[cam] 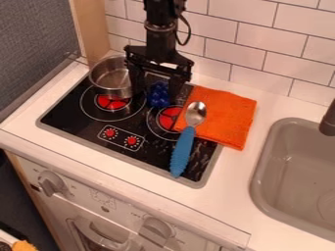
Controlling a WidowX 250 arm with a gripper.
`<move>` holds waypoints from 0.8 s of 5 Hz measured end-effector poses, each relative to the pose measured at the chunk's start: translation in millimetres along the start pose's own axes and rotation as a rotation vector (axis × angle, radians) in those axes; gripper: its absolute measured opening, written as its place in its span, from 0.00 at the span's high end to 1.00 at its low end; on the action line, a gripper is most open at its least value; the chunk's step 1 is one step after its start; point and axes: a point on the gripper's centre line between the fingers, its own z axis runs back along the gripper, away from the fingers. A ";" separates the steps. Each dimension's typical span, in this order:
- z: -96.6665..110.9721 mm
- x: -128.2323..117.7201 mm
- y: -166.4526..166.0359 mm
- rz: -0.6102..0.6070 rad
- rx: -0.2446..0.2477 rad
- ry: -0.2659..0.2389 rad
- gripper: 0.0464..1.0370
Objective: Put blue grapes in silver pot
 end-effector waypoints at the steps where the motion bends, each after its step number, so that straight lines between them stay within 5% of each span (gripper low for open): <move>1: -4.4 8.8 0.3 0.014 0.013 -0.008 0.04; 3: -14.5 15.0 -2.8 0.025 -0.004 0.005 0.09; 4: -14.1 17.9 -6.3 0.023 -0.029 -0.001 0.30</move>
